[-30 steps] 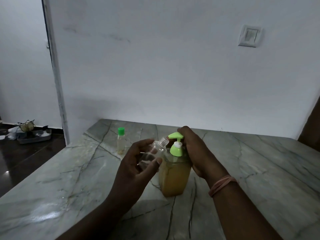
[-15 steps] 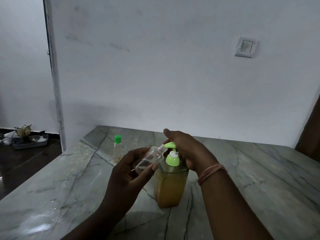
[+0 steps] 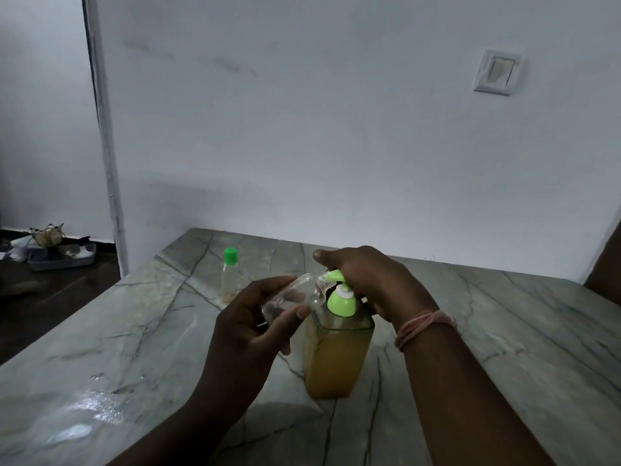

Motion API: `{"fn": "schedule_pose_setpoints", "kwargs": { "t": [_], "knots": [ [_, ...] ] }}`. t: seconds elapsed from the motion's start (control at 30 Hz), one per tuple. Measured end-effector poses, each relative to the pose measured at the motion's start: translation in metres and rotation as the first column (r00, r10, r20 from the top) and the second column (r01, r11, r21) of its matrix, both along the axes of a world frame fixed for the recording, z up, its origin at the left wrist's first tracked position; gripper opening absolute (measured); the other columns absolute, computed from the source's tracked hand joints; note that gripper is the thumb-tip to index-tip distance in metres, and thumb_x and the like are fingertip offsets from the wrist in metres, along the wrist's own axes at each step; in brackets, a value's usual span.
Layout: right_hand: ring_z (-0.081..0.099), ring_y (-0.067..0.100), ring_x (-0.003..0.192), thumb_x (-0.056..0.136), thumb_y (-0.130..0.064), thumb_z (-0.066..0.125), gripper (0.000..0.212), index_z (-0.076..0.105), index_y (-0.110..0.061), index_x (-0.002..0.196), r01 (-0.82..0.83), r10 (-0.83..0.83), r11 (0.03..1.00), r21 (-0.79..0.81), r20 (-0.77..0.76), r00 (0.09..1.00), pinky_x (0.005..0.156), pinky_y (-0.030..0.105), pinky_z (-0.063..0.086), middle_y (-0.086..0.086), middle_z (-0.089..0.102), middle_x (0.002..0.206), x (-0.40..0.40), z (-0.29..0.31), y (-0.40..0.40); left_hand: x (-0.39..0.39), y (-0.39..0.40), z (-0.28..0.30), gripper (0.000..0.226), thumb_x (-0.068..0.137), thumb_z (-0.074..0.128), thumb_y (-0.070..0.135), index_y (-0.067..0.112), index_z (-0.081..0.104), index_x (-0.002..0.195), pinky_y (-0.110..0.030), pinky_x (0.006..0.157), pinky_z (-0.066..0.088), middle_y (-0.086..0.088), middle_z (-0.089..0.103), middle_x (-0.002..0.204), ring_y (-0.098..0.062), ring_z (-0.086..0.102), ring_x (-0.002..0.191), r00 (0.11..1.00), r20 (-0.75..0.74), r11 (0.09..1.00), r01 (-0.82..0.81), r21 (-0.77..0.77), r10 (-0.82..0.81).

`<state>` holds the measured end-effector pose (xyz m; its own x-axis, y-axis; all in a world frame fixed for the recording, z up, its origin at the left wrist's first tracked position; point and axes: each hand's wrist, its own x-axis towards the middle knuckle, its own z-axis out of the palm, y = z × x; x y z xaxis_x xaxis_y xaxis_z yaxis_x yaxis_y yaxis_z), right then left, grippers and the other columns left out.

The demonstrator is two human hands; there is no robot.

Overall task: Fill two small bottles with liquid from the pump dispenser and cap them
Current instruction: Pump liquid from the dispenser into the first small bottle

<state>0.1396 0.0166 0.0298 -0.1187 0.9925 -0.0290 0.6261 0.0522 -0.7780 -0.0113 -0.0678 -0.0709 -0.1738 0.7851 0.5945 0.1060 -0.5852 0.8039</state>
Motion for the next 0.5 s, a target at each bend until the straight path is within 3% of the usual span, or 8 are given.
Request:
{"fn": "schedule_pose_setpoints", "kwargs": {
  "t": [0.1,0.23,0.37,0.5],
  "knots": [
    [0.064,0.031,0.102,0.072,-0.072,0.059,0.074,0.067,-0.012,0.114,-0.01,0.008,0.999,-0.047,-0.032,0.999,0.094,0.043,0.051,0.013,0.067,0.116,-0.0002,-0.002,-0.0013,-0.0009,0.0021,-0.0021,0.043,0.079,0.069,0.051,0.028,0.065,0.116,-0.035,0.05,0.05,-0.008,0.069,0.085,-0.021,0.059,0.059,0.994,0.088,0.998,0.061,-0.03,-0.059],
    [0.063,0.028,0.096,0.083,-0.058,0.063,0.046,0.066,-0.016,0.103,-0.145,0.094,0.973,-0.18,-0.264,0.96,0.085,0.038,0.054,0.009,0.067,0.108,0.0029,-0.0067,-0.003,0.0004,0.0005,-0.0023,0.042,0.082,0.065,0.05,0.029,0.065,0.118,-0.03,0.051,0.047,-0.008,0.065,0.076,-0.019,0.054,0.06,0.966,0.212,0.984,0.166,-0.066,-0.149],
    [0.065,0.032,0.101,0.084,-0.051,0.067,0.043,0.07,-0.015,0.107,-0.085,0.064,0.992,-0.096,-0.212,0.975,0.098,0.05,0.05,0.009,0.068,0.108,0.0015,-0.0081,-0.0003,-0.0027,0.0005,-0.0007,0.042,0.084,0.063,0.039,0.018,0.066,0.12,-0.029,0.055,0.045,-0.018,0.067,0.105,-0.02,0.053,0.068,0.895,0.359,0.951,0.304,-0.056,-0.265],
    [0.067,0.035,0.093,0.081,-0.06,0.065,0.051,0.07,-0.011,0.094,-0.067,0.051,0.993,-0.098,-0.159,0.986,0.085,0.045,0.054,0.014,0.069,0.102,0.0011,-0.0048,-0.0023,-0.006,0.0007,0.0021,0.047,0.078,0.067,0.042,0.016,0.069,0.117,-0.03,0.059,0.049,-0.022,0.067,0.109,-0.023,0.056,0.072,0.878,0.39,0.946,0.321,-0.05,-0.277]
  ]
}}
